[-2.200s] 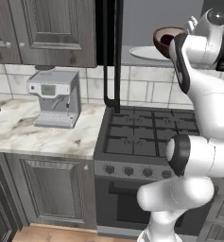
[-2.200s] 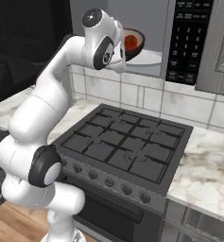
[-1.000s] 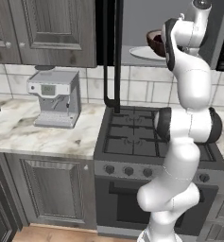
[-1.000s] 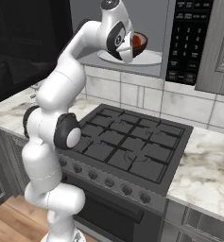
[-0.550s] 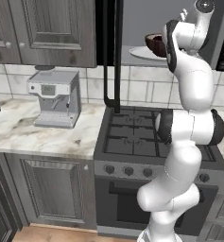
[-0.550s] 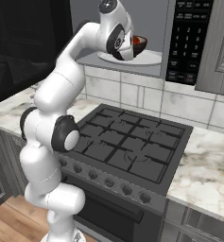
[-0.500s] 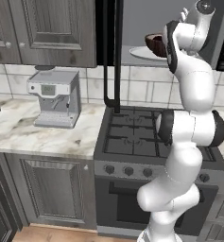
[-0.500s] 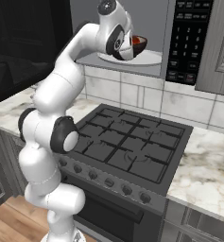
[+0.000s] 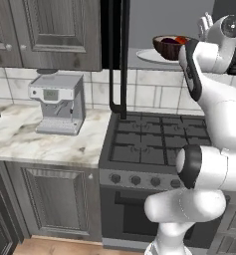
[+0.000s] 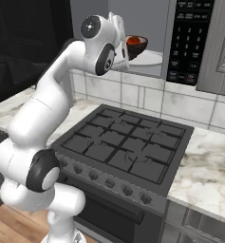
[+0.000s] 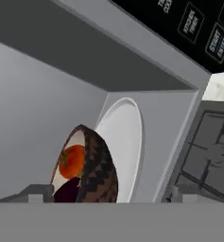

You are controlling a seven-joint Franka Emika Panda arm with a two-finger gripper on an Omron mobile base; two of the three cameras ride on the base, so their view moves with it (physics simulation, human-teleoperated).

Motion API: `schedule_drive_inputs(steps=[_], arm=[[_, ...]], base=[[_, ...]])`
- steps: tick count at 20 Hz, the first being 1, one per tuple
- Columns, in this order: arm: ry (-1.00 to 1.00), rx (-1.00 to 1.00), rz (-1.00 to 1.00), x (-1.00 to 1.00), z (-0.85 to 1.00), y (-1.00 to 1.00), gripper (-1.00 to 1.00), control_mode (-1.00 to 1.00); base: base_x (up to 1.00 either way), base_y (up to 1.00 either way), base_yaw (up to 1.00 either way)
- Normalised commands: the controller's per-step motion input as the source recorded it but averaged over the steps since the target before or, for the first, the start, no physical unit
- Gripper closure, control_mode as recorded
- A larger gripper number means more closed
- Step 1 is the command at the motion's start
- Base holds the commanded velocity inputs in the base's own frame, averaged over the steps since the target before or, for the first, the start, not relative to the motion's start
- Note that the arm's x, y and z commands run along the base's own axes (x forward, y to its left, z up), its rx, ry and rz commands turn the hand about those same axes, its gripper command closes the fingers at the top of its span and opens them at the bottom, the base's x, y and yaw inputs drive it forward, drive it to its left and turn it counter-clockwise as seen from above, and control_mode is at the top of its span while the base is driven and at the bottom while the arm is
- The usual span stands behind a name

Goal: Place the bowl containing the tomato and eggplant in the microwave. Close the microwave door and press the start button to microwave the meal.

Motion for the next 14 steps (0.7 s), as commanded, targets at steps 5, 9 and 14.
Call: schedule_drive_inputs(steps=[5, 9, 14], arm=[[0.0, -0.16, 0.03, -1.0, 0.46, 0.0, -1.0, -1.0], [0.03, -0.34, 0.25, -1.0, 0.47, 0.0, -1.0, -1.0], [0.13, -0.54, 0.41, -1.0, 0.13, 0.16, -1.0, -1.0]], base=[[0.0, 0.0, 0.0], [0.0, 0.0, 0.0], [0.0, 0.0, 0.0]])
